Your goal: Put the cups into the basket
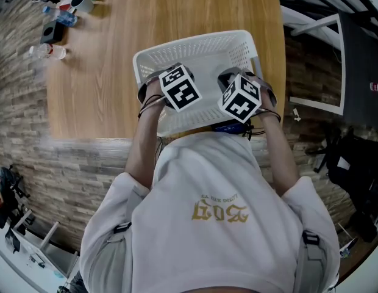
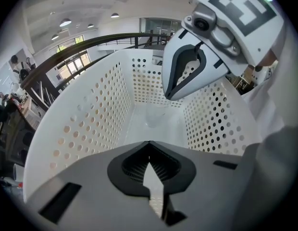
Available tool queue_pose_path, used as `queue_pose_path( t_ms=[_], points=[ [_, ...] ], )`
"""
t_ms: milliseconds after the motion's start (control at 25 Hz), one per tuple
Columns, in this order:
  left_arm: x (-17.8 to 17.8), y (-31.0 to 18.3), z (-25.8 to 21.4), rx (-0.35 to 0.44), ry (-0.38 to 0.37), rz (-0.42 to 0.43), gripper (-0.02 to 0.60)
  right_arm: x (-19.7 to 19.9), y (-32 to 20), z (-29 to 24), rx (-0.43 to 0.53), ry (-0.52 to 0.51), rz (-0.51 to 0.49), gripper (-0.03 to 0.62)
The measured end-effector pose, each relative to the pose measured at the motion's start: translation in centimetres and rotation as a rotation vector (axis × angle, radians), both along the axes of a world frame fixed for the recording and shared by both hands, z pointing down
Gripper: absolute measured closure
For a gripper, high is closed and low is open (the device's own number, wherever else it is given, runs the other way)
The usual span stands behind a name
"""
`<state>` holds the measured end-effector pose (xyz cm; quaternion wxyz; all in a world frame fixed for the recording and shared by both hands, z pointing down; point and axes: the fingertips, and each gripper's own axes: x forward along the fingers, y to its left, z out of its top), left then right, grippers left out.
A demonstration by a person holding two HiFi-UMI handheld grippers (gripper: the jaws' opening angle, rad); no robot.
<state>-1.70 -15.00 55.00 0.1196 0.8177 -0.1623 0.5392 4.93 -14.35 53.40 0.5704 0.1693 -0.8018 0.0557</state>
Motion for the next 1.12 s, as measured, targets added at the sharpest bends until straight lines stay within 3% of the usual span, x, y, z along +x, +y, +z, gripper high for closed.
queue_pose_path(
  t_ms=[480,720,1120],
  points=[
    [-0.1,-0.1,-0.9,0.025,0.012,-0.023,0.574,0.3,-0.3,-1.0,0.002,-0.051,0.046,0.585],
    [0.4,-1.4,-3.3,0.095,0.120,-0.073,0.574,-0.2,-0.8,-1.8,0.001,-0.106,0.087,0.583],
    [-0.2,-1.1,-4.1,0.111,0.132,-0.087,0.574,-0.4,-0.8,-2.5,0.029,-0.138,0.134,0.585]
  ],
)
